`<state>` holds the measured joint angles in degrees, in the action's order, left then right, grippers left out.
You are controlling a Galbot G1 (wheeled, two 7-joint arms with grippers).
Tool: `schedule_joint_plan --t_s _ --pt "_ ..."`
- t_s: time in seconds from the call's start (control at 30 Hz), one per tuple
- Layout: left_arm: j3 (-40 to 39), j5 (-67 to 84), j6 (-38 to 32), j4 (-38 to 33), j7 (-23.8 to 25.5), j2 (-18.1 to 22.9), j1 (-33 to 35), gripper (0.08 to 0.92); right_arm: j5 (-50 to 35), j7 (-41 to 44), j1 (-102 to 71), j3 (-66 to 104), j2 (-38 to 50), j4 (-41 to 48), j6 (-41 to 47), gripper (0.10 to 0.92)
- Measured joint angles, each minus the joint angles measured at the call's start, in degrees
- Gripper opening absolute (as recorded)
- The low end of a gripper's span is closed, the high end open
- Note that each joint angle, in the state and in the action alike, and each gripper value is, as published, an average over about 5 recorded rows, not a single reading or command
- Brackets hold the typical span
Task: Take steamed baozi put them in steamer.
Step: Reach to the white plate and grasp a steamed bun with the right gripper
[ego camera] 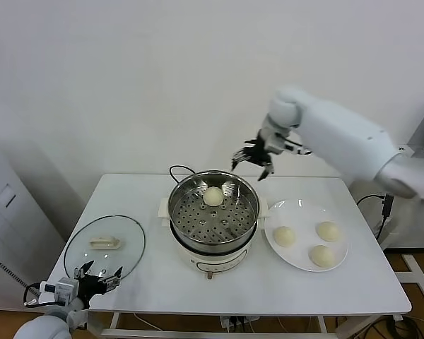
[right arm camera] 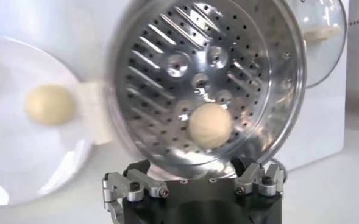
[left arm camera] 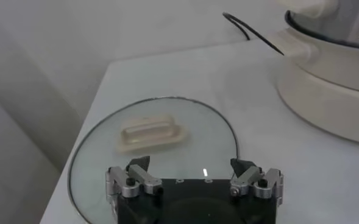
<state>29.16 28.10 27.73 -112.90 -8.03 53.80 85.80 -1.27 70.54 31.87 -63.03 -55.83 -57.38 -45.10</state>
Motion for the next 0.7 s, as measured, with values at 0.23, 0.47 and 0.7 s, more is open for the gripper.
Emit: schedule_joint_plan --t_s 0.23,0.47,0.7 --pt "0.24 -0.03 0.35 -0.27 -0.09 0.41 0.02 0.823 -8.58 -0.38 0.48 -5.60 6.25 0.47 13.28 0.823" --pt "0.25 -0.20 0.63 -0.60 -0.19 0.77 0.00 0.823 -12.02 -1.73 -2.91 -6.67 8.93 1.06 24.00 0.823" --pt "0.29 -0.22 0.65 -0.55 -0.22 0.86 -0.03 0.823 -12.65 -2.87 -8.28 -4.76 9.00 2.70 29.54 0.823"
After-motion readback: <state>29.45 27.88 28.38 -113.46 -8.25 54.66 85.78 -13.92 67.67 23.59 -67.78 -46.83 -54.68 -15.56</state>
